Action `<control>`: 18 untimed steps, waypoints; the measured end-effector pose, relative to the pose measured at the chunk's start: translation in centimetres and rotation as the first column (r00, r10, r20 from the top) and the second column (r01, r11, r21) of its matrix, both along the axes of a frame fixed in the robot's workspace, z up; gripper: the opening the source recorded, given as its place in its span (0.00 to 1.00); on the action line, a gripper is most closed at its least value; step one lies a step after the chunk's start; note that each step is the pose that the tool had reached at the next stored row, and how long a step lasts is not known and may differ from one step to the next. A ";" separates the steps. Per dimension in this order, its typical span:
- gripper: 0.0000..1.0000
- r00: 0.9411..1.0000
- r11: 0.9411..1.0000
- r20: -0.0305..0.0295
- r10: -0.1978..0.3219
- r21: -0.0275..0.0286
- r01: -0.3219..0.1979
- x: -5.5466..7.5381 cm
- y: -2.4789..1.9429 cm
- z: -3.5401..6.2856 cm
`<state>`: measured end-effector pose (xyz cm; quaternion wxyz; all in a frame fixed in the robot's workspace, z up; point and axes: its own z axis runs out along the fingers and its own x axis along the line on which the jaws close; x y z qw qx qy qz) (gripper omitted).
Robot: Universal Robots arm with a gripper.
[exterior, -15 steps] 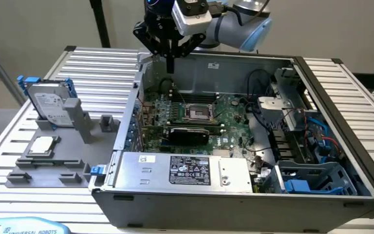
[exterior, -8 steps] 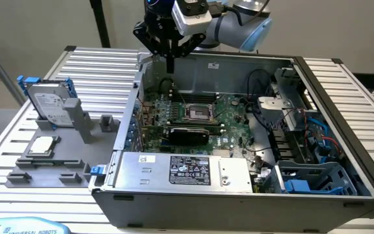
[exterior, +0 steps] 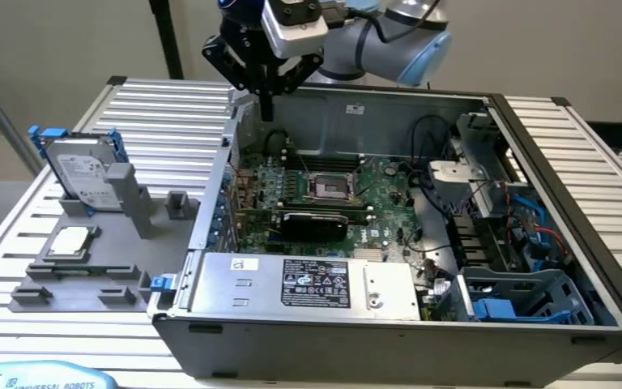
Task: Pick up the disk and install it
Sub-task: 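Reach for the disk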
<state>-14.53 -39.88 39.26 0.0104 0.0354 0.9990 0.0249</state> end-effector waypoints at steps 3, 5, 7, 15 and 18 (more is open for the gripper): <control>0.11 1.000 1.000 0.000 0.000 0.000 0.000 -1.3 0.00 0.00; 0.11 1.000 1.000 0.000 0.000 0.000 0.000 -2.2 0.00 0.00; 0.11 1.000 1.000 0.000 0.000 0.000 0.000 -3.2 0.00 -0.01; 0.11 1.000 1.000 0.000 0.000 0.000 0.000 -6.8 0.02 -0.03; 0.11 1.000 1.000 0.000 0.000 0.000 0.000 -8.2 0.03 -0.04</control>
